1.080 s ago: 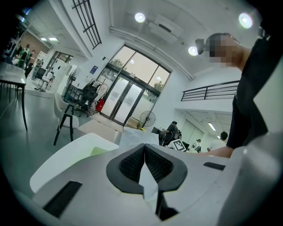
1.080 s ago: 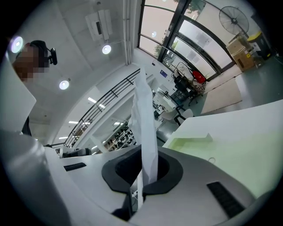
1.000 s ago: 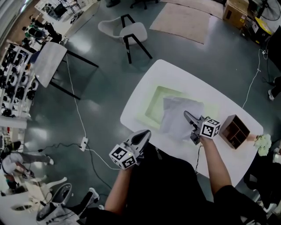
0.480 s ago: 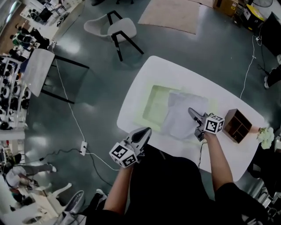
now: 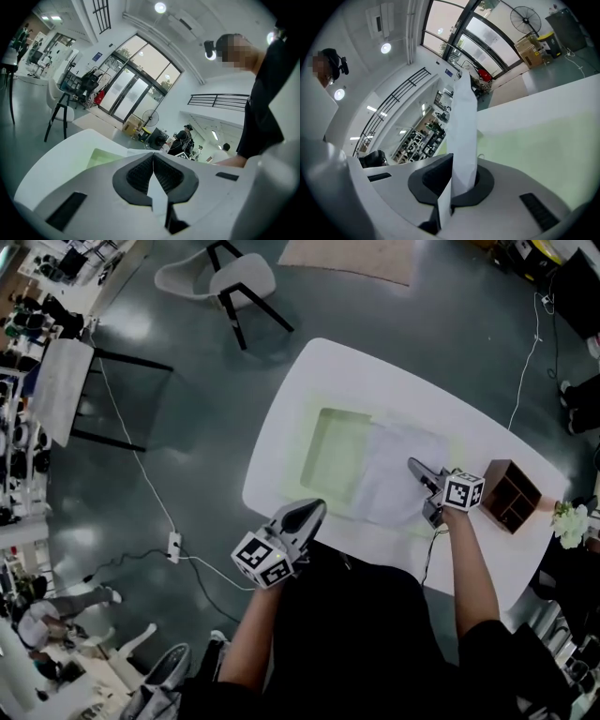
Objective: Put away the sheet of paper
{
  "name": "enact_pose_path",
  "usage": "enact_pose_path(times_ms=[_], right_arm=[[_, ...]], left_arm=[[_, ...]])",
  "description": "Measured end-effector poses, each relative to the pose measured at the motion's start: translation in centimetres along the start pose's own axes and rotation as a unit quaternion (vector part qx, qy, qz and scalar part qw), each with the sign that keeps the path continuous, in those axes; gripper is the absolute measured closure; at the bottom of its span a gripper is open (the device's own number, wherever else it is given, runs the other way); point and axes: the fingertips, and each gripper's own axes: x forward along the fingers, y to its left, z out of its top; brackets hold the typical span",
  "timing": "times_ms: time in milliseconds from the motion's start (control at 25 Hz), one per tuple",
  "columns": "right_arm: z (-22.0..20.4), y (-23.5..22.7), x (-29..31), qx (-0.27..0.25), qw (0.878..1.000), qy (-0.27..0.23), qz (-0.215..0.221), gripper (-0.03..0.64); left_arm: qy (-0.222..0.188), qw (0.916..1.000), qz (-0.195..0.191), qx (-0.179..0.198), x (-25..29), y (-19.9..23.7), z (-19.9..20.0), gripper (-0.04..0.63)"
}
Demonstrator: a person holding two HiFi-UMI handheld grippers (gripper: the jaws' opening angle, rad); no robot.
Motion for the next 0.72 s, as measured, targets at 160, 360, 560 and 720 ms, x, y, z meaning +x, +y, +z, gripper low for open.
enact_pose_path(times_ms=[160,360,560,720], right_arm=[[-0.1,-1.0,0.4,0.006,1.0,0.007,0.003,0.618],[-0.3,-1.6,1.0,0.003,1.0,0.025,-0.002,0.618],[-0.6,-2.5,1.4,0.01,0.999,0.033,-0.01,0.618],[-1.3,-2.8,1.2,0.009,0.999,0.044,-0.014,0.618]], left_arm=[[0.006,0.9999,0.008,-0.01,0.2,1.0,-0.3,0.591],[0.013,0.9998,-0.005,-0.01,0.5,1.0,0.0,0.591],[0.015,0.9998,-0.01,-0.013,0.9,1.5,0.2,0.591],[0.015,0.9997,-0.01,-0.015,0.9,1.6,0.2,0.591]])
